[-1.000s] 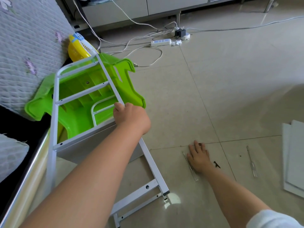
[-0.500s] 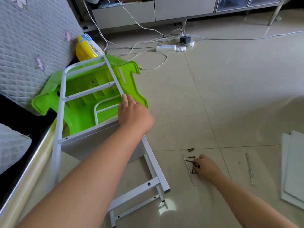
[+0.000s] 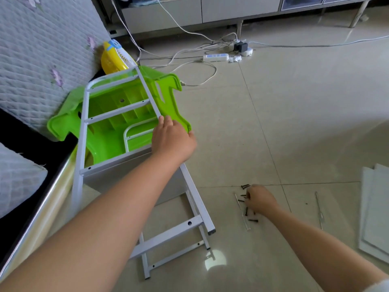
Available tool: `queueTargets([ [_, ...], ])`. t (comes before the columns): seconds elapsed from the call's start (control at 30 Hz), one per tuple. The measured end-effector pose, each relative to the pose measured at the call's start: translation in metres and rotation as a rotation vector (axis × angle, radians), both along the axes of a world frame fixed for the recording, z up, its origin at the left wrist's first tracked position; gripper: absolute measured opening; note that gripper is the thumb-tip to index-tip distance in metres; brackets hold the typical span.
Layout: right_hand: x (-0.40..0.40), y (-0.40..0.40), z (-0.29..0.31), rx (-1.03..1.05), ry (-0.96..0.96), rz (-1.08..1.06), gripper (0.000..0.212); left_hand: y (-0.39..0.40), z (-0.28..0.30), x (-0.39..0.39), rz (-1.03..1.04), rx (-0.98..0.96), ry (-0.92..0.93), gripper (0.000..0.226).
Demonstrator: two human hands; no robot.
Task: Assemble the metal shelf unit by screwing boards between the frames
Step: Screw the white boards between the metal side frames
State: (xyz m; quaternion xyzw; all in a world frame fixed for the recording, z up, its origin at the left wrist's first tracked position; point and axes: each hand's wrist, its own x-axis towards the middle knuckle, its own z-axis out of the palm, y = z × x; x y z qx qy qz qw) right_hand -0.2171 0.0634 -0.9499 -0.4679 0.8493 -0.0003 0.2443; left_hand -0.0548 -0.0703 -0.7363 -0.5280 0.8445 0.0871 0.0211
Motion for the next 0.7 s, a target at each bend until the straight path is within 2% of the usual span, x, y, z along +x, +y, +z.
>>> queueTargets([
  [0.03,0.001,-0.006,0.007,-0.015,-0.043,-0.008,0.016,0.000,0.002,0.002,-0.017,0.008,0.040,0.059],
  [0.1,0.005,-0.021,0.026,-0.126,-0.168,-0.058,0.009,0.000,0.005,0.009,-0.047,0.026,0.121,0.056],
  [0.17,0.014,-0.039,0.054,-0.297,-0.280,-0.092,0.004,0.001,0.007,0.023,-0.038,0.022,0.165,0.052],
  [0.33,0.051,-0.083,0.150,-0.726,-0.503,-0.140,0.010,-0.007,0.011,0.078,-0.028,-0.002,0.236,0.040],
  [0.4,0.070,-0.095,0.184,-0.825,-0.519,-0.104,0.010,-0.009,0.013,0.099,-0.001,-0.015,0.296,0.038],
  [0.47,0.091,-0.100,0.210,-0.847,-0.520,0.014,0.011,-0.009,0.013,0.116,-0.016,-0.019,0.209,0.048],
  [0.53,0.107,-0.102,0.221,-0.770,-0.365,0.185,0.011,-0.008,0.012,0.130,-0.007,-0.027,0.084,0.048],
  [0.63,0.119,-0.106,0.226,-0.511,0.040,0.414,0.018,-0.009,0.013,0.147,0.021,-0.088,0.083,0.052],
  [0.7,0.122,-0.109,0.231,-0.432,0.124,0.491,0.017,-0.011,0.015,0.155,0.026,-0.103,-0.016,0.039],
])
